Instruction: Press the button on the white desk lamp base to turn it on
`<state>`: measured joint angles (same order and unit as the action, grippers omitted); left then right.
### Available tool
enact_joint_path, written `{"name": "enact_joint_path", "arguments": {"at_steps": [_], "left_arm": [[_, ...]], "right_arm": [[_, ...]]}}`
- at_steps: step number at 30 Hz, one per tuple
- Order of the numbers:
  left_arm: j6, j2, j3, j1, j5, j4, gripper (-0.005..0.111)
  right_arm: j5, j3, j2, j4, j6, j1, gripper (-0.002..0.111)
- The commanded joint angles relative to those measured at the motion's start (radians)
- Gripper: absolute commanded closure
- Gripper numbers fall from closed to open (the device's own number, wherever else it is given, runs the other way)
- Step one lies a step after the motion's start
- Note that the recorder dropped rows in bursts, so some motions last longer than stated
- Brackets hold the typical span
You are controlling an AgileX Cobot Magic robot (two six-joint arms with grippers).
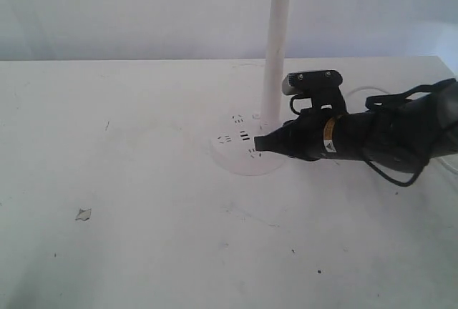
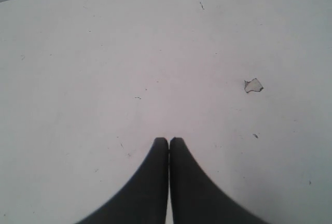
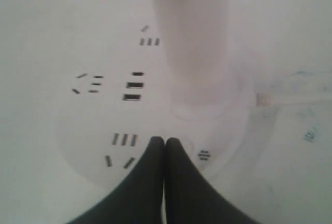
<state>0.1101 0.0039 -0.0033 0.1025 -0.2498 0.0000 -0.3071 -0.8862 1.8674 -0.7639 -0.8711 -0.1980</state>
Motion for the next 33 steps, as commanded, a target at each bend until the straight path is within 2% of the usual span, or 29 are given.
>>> {"name": "enact_joint_path", "arguments": {"at_steps": [1,10,25,33], "left_arm": [[-0.001,-0.004,0.003,-0.009,0.003,-0.006,0.107],[-0.001,-0.004,0.003,-0.009,0.003,-0.006,0.107],[-0.001,-0.004,0.003,-0.009,0.003,-0.006,0.107],[-0.001,-0.004,0.003,-0.009,0.003,-0.006,0.107]], "right_arm": [[0.051,-0.035,0.028,0.003,-0.005,-0.002,0.108],[0.022,-0.071,0.079,0.003,-0.077,-0.002,0.108],[0.021,-0.071,0.134,0.003,-0.077,-0.002,0.108],[0.014,-0.052,0.024,-0.032,-0.077,-0.002,0.108]]}}
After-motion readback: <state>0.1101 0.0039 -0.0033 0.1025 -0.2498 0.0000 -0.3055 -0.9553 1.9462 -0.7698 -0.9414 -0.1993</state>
